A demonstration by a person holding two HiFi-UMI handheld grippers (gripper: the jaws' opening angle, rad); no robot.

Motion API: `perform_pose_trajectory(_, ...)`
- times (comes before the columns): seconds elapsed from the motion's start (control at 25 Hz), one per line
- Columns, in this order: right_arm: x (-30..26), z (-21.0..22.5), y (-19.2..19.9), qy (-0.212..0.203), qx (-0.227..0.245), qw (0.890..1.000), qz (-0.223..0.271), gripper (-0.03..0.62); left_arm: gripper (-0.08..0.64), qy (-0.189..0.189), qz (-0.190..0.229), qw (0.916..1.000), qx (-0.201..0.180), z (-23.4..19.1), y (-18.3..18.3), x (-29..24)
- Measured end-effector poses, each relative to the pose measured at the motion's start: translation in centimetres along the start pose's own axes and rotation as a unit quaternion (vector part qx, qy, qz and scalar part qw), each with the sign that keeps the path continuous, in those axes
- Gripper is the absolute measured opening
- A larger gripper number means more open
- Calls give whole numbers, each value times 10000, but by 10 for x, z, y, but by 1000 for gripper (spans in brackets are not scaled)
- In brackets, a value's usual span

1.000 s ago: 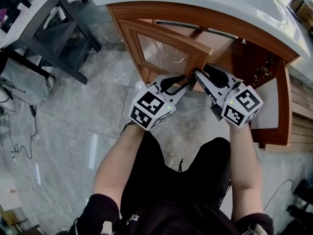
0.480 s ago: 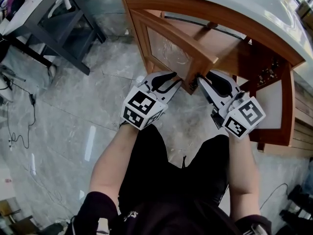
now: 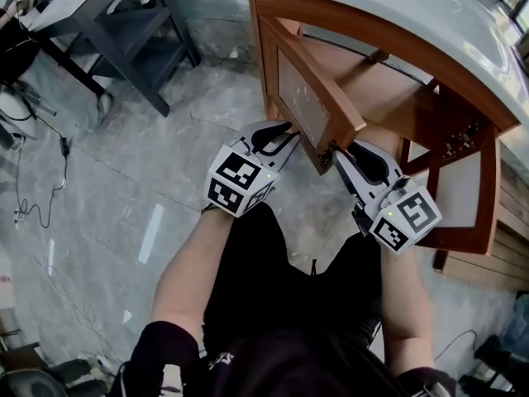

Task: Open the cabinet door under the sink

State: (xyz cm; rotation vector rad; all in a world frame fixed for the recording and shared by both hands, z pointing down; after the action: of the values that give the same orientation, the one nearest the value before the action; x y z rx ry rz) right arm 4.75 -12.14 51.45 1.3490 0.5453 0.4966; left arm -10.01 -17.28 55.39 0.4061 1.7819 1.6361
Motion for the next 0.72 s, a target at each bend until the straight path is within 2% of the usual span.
perform_pose_trajectory(0.36,-12,-31,0,-271,72,9992,-268,106,87,-463,-79,9986,258,-8,9,27)
perform_pose_trajectory(0.52,-23,-49,0,-522,35,9981,-326,106,84,-690,-104,9970,347,-19,11,46)
perform_pose_trajectory(0.72,-31,-62,2,-523,-1,9982,-293,107,83,-871,-109,9954,376,-25,14,61)
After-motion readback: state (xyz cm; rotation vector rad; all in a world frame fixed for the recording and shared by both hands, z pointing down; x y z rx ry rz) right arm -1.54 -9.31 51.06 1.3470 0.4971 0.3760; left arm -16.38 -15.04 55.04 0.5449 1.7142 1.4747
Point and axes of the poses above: the fingertips, and each gripper's own axes: x backward along the fingers, z to its right, y out of its underside, the point moved 5 cm from there along x, backward along the fingers, and after that the axes turned 2 degrees about z, right-handed, at the moved point
